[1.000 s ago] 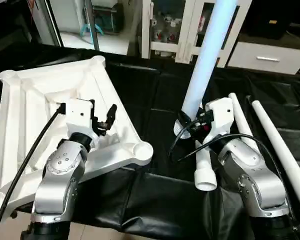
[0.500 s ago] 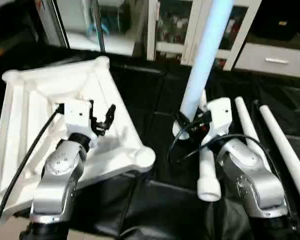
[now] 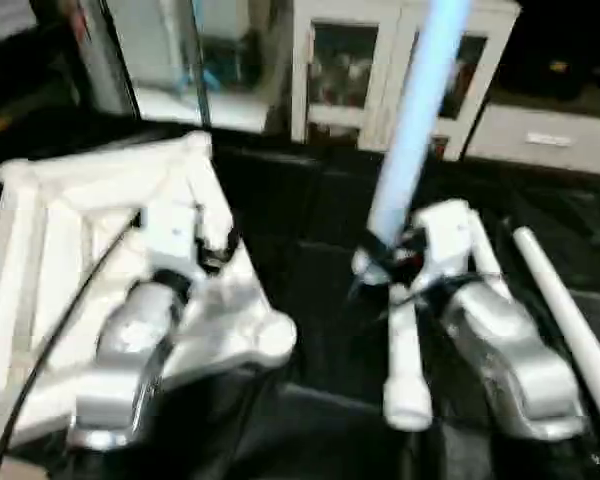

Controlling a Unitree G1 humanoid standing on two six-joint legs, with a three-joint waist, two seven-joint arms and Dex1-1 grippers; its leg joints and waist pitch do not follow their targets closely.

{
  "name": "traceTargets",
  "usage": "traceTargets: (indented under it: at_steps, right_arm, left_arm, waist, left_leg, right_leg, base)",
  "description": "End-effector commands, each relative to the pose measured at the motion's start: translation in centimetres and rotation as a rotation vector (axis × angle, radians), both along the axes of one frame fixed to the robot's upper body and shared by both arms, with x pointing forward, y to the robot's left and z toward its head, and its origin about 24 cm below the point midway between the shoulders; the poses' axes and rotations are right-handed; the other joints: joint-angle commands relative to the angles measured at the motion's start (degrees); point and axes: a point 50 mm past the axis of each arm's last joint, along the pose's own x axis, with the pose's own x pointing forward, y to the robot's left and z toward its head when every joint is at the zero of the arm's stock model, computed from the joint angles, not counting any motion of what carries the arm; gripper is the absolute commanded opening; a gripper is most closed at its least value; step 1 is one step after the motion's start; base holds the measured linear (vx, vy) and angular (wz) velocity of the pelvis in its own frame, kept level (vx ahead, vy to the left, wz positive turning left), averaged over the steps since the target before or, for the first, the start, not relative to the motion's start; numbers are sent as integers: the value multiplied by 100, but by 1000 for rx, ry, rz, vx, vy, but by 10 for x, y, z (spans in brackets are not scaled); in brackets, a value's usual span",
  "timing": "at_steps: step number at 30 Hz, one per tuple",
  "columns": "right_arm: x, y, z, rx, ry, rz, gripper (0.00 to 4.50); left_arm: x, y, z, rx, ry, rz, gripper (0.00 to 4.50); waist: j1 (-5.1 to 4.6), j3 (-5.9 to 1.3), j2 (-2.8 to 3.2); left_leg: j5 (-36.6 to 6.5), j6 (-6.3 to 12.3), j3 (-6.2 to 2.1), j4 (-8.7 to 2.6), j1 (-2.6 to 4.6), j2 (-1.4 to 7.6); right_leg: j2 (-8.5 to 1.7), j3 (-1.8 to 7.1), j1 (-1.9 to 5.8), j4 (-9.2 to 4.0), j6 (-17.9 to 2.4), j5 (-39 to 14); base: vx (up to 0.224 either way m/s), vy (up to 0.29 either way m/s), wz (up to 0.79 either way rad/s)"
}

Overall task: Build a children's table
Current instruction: Pick table leg

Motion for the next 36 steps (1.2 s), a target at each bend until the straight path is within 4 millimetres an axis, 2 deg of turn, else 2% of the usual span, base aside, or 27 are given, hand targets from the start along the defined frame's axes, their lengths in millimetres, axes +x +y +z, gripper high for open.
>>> traceTargets:
  at_steps: [1,2,3,4,5,6,8,10,13,15,16,17,18,19,20,21,22,23,24,25,26,28,29,31,34,35,36]
  right_arm:
    - [-1,6,6,9,-28,17,188]
    - [-1,6,6,9,-28,16,188]
    - [-1,6,5,11,-27,15,188]
    - [-1,6,5,11,-27,15,188]
    - [-2,6,5,13,-27,14,188]
    - [-2,6,6,22,-26,14,188]
    - [-2,5,7,40,-30,9,188]
    - [-1,5,9,63,-30,7,188]
    - [2,5,10,85,-32,15,188]
    - [4,7,10,83,-35,33,188]
    - [8,9,10,84,-41,49,188]
    - [8,9,10,84,-41,49,188]
    - [15,14,16,132,-61,88,188]
    - [16,14,16,141,-65,94,188]
    - [19,17,19,180,-76,128,188]
    - [20,17,20,194,-79,141,188]
    - [21,17,20,202,-86,160,188]
    - [22,17,21,203,-90,169,188]
    - [22,16,21,205,-91,180,188]
    - [23,15,23,213,-90,194,188]
    - [24,14,24,219,-88,203,188]
    - [22,14,33,269,-84,297,188]
    - [21,15,34,276,-81,316,188]
    - [19,15,35,277,-76,357,188]
    - [14,15,33,251,-62,422,188]
    - [14,15,32,243,-60,429,188]
    - [13,15,30,214,-62,433,188]
  left_arm:
    - [0,3,2,11,-2,-5,347]
    - [-1,3,2,14,0,-10,347]
    - [-1,4,1,20,6,-21,347]
    - [-1,4,1,20,6,-21,347]
    - [-1,4,1,22,9,-27,347]
    - [-2,4,0,29,11,-45,347]
    - [-3,5,0,58,11,-86,347]
    - [-4,8,-3,78,28,-111,347]
    - [-6,13,-7,88,67,-196,347]
    - [-8,14,-8,101,82,-245,373]
    - [-12,14,-11,132,106,-324,380]
    - [-12,14,-11,132,106,-324,380]
    - [-22,12,-14,148,151,-469,400]
    - [-24,12,-14,147,155,-490,415]
    - [-30,13,-17,149,199,-569,424]
    - [-32,14,-19,150,219,-592,424]
    - [-34,17,-21,172,249,-613,433]
    - [-35,19,-22,187,264,-623,433]
    - [-37,21,-23,195,281,-631,442]
    - [-38,24,-23,202,293,-645,442]
    - [-39,25,-23,203,300,-656,442]
    - [-42,34,-22,220,341,-682,442]
    - [-43,35,-22,219,350,-686,442]
    - [-46,38,-22,209,372,-703,442]
    - [-50,39,-24,207,389,-725,442]
    - [-50,38,-24,205,386,-724,442]
    - [-50,36,-23,199,375,-723,442]
  waist:
    - [36,-299,36]
    - [11,-300,96]
    - [-44,-251,192]
    - [-54,-219,190]
    - [-69,-181,193]
    - [-89,-125,200]
    - [-96,-108,189]
    - [-113,-114,204]
    - [-133,-134,145]
    - [-135,-132,165]
    - [-136,-137,121]
    - [-143,-137,143]
    - [-131,-156,82]
    - [-141,-153,115]
    - [-129,-180,83]
    - [-124,-166,107]
    - [-100,-169,104]
    - [-92,-163,112]
    - [-89,-155,67]
    - [-89,-155,67]
    - [-45,-177,74]
    - [-32,-195,110]
    - [-42,-204,92]
    - [-24,-218,167]
    - [4,-253,130]
    - [12,-257,81]
    - [37,-257,101]
  left_leg:
    - [1709,207,-11,-338,-300,222]
    - [1088,67,16,-370,-191,316]
    - [-41,-53,24,-506,-164,458]
    - [-432,-64,34,-541,-134,492]
    - [-858,-73,51,-577,-109,517]
    - [-1621,-119,94,-606,-26,526]
    - [-1928,-139,128,-625,18,517]
    - [-1895,-132,129,-648,-37,515]
    - [-1718,-121,120,-657,-107,514]
    - [-1651,-99,116,-654,-122,495]
    - [-1628,-85,112,-645,-136,498]
    - [-1573,-85,107,-651,-156,502]
    - [-1472,-46,91,-651,-188,505]
    - [-1453,-51,94,-665,-193,513]
    - [-1313,-30,96,-655,-209,531]
    - [-1277,-25,109,-669,-192,540]
    - [-1316,-30,148,-660,-120,561]
    - [-1397,-28,173,-661,-93,556]
    - [-1478,-67,194,-684,-111,563]
    - [-1478,-67,194,-684,-111,563]
    - [-1385,-52,209,-671,-67,564]
    - [-1101,-26,238,-669,-92,570]
    - [-1016,-18,247,-667,-110,572]
    - [-832,-25,250,-659,-117,578]
    - [-369,27,280,-646,-146,579]
    - [-296,50,290,-643,-149,582]
    - [-184,71,296,-637,-151,583]
  right_leg:
    - [-358,253,509,-452,-357,1808]
    - [-304,211,442,-484,-681,1085]
    - [-344,142,453,-590,-1060,-254]
    - [-355,131,420,-647,-1097,-685]
    - [-355,120,387,-696,-1099,-1148]
    - [-359,98,303,-814,-959,-2055]
    - [-376,90,262,-891,-728,-2625]
    - [-414,84,263,-915,-507,-2904]
    - [-441,79,292,-918,-401,-2909]
    - [-453,77,278,-920,-361,-3057]
    - [-477,65,278,-940,-311,-3218]
    - [-489,74,277,-936,-317,-3241]
    - [-530,80,295,-904,-361,-3211]
    - [-521,88,289,-897,-397,-3165]
    - [-543,94,302,-851,-483,-2934]
    - [-519,104,275,-853,-535,-2811]
    - [-492,109,223,-831,-674,-2527]
    - [-470,119,197,-828,-751,-2388]
    - [-449,116,234,-792,-854,-2153]
    - [-449,116,234,-792,-854,-2153]
    - [-455,131,218,-759,-923,-1979]
    - [-428,135,262,-685,-1088,-1417]
    - [-421,133,280,-663,-1107,-1292]
    - [-426,123,294,-634,-1163,-1049]
    - [-432,118,352,-591,-1287,-480]
    - [-433,116,360,-595,-1298,-426]
    - [-442,120,362,-584,-1325,-375]
  base:
    - [0,0,0]
    - [-69,3,5]
    - [-92,17,7]
    - [-92,17,7]
    - [-99,21,13]
    - [-78,17,14]
    - [-70,15,13]
    - [-64,11,6]
    - [-17,3,0]
    - [0,0,0]
    - [0,0,0]
    - [0,0,0]
    - [0,0,0]
    - [0,0,0]
    - [0,0,0]
    - [0,0,0]
    - [0,0,0]
    - [0,0,0]
    - [0,0,0]
    - [0,0,0]
    - [51,-10,13]
    - [58,-8,10]
    - [0,0,0]
    - [0,0,0]
    - [0,0,0]
    - [0,0,0]
    - [0,0,0]
